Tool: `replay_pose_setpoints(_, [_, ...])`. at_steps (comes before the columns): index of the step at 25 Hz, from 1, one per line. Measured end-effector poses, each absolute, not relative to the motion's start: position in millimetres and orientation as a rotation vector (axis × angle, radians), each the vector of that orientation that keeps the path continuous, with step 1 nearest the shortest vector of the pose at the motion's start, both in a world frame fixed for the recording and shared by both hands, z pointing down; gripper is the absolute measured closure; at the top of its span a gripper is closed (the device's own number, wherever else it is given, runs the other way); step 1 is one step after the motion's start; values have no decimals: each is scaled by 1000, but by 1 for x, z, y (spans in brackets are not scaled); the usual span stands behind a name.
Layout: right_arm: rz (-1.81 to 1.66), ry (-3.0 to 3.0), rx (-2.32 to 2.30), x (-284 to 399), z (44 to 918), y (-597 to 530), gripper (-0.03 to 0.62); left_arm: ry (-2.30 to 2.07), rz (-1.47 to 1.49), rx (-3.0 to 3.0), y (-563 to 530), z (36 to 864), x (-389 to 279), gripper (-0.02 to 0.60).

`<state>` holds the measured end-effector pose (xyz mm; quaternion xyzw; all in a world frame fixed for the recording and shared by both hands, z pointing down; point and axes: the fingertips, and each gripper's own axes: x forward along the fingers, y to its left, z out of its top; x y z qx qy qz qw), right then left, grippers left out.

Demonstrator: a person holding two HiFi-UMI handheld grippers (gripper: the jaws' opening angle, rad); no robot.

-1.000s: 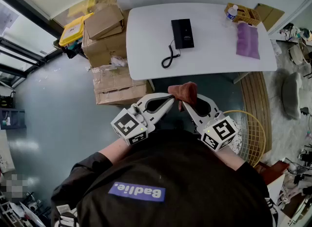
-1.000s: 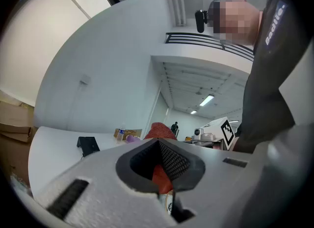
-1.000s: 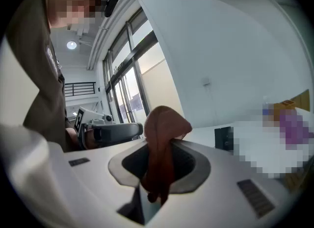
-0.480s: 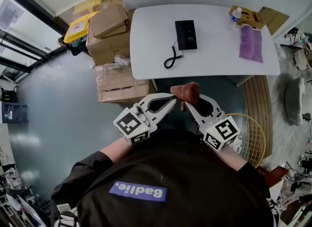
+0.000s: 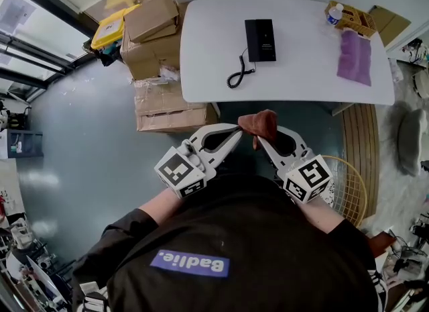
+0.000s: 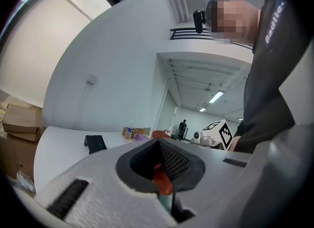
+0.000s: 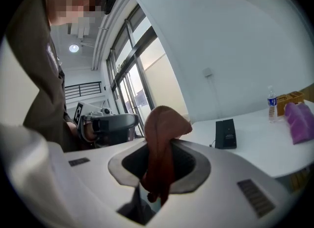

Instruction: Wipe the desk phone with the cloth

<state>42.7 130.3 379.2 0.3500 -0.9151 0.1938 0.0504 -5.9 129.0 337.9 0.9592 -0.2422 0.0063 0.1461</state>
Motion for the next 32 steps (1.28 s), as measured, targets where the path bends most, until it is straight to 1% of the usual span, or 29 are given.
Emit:
replay_pose_setpoints(9, [568, -2696, 1129, 29, 391, 67, 505, -673, -31, 2800, 53, 336, -30, 572])
replay_pose_setpoints(19, [431, -2575, 1270, 15, 395, -34, 505, -515, -41, 2827, -34, 339, -51, 572])
replay_pose_setpoints(26, [467, -2573, 1231, 32, 420, -93, 505, -557, -26, 2798, -75, 345, -34, 572])
replay_pose_setpoints(32, [423, -2533, 1160, 61, 466, -184, 505, -741, -44, 2701, -120, 351, -9, 572])
